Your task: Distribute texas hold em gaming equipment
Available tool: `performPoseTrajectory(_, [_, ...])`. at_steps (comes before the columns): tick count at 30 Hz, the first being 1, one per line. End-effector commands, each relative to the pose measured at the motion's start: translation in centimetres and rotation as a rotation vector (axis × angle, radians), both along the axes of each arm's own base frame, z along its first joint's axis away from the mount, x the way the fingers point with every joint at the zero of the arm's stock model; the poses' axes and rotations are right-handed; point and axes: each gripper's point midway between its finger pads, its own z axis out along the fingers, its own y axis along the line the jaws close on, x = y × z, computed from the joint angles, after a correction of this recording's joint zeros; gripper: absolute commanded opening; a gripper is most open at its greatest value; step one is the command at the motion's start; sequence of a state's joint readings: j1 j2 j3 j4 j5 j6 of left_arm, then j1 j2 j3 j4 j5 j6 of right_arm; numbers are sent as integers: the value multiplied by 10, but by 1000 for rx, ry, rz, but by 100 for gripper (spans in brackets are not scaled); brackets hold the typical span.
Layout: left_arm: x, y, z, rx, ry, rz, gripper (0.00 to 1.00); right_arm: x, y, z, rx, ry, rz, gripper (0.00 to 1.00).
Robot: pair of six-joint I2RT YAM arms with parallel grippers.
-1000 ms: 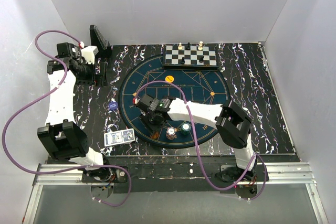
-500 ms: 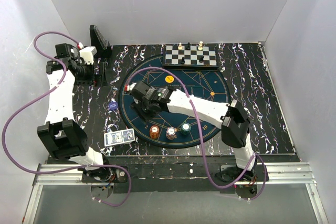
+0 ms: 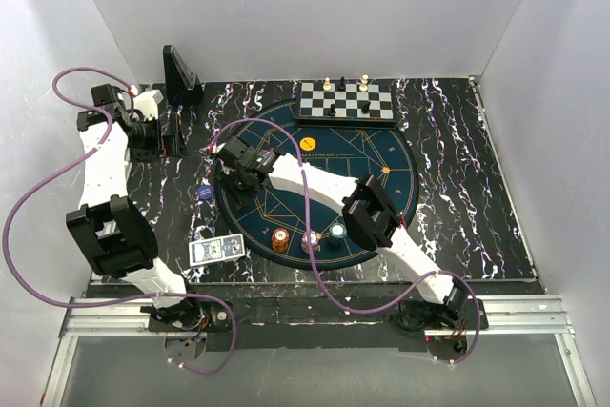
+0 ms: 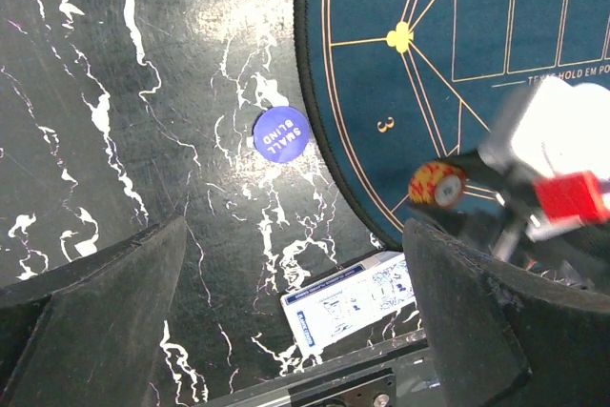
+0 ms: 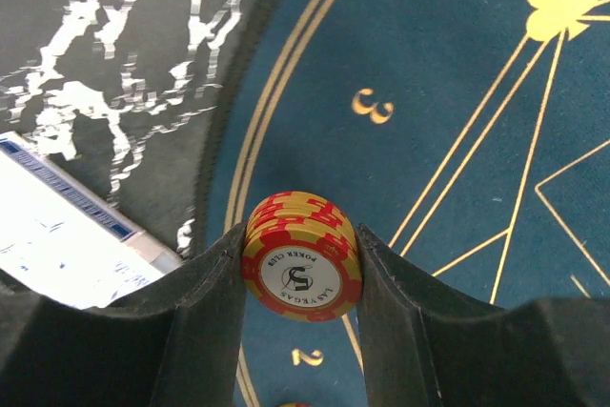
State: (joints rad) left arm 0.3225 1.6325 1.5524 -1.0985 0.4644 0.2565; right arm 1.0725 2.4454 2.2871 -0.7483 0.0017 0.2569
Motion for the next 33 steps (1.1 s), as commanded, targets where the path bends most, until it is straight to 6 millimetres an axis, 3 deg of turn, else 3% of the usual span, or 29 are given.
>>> performPoseTrajectory(1, [-9, -11, 20, -20, -57, -20, 98, 20, 25, 26, 138, -38, 4, 12])
performPoseTrajectory(12, [-20, -19, 28, -33, -82, -46, 98, 31, 50, 1, 184, -34, -5, 17])
performPoseTrajectory(22, [-16, -18, 30, -41, -87, -47, 98, 31, 45, -27, 139, 2, -29, 40])
performPoseTrajectory(28, [-18, -20, 33, -51, -89, -45, 98, 35, 44, -27, 142, -2, -37, 59])
performPoseTrajectory(33, [-17, -21, 37, -53, -91, -43, 98, 37, 43, -20, 146, -11, -46, 68])
